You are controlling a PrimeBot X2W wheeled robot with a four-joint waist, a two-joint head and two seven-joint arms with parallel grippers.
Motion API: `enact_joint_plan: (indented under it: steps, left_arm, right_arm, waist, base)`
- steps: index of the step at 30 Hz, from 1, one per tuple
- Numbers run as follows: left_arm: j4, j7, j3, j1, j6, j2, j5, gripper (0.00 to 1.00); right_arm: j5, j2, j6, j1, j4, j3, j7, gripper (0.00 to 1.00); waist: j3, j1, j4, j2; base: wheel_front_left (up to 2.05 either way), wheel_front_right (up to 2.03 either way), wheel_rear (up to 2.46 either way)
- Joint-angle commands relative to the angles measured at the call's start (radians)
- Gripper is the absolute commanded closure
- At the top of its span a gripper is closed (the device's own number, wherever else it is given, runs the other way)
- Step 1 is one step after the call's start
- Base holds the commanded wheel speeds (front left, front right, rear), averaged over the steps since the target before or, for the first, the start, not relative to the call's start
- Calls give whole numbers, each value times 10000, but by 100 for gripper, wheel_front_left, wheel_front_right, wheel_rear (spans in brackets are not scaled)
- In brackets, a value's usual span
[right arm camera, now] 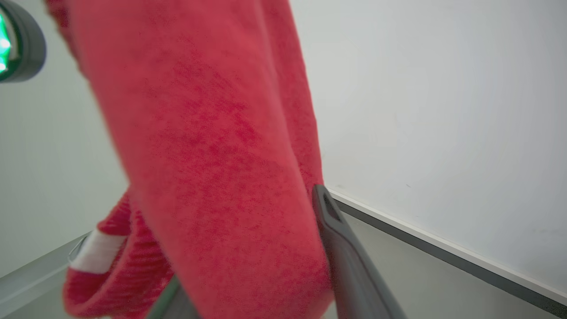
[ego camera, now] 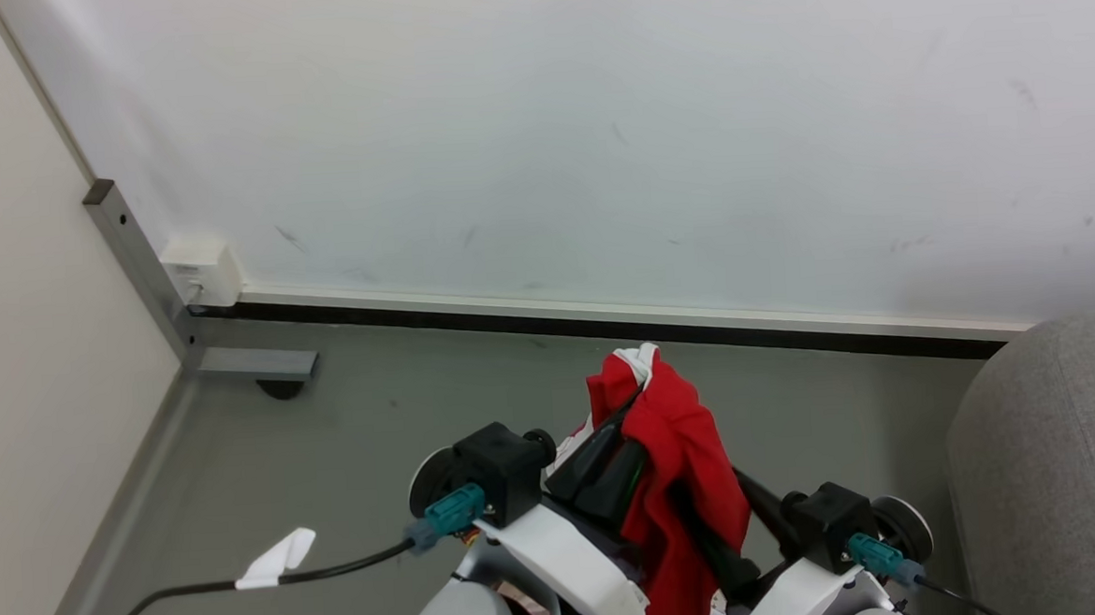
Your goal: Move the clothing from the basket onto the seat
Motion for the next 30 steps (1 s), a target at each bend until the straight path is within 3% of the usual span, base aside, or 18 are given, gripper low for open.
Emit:
enact_joint_plan:
  steps: [1,5,15,16,17,18,23,30]
  left_arm:
    - [-51,0,4,-66,59,13,-130,100]
    - [-12,-110,30,-42,142,13,-272,100]
    - [347,-413,344,93,366,91,-477,100]
    - [362,-411,368,100,393,115,-490,96]
    - [380,-432,363,120,396,123,-506,78]
    - [390,-441,345,137,409,124,-511,1]
    - [527,-297,142,207,315,138,-519,0]
    - [899,-432,-321,356,184,110,-385,0]
  right_arm:
    - [132,23,-21,-140,111,44,3,100]
    - [359,29,-21,-197,99,76,3,100]
    - [346,-207,-21,537,-1383,-998,0,100]
    - [342,-227,-21,625,-1564,-1188,1,100]
    - [349,-235,-20,699,-1782,-1361,1,100]
    - [365,-247,-21,750,-1970,-1557,1,100]
    - [485,-286,-21,897,-2740,-2290,1,100]
    - [570,-594,-20,978,-3508,-3441,1,100]
  waist:
    - [-10,0,26,0]
    - [-14,0,8,0]
    - [123,0,-352,0]
    - [163,0,-417,0]
    - [197,0,-477,0]
    - [230,0,-536,0]
    - [346,0,-862,0]
    - [480,0,-1864,0]
  base:
    - [0,0,0]
    - [0,0,0]
    - [0,0,0]
    - [0,0,0]
    - [0,0,0]
    - [0,0,0]
    - [0,0,0]
    - [0,0,0]
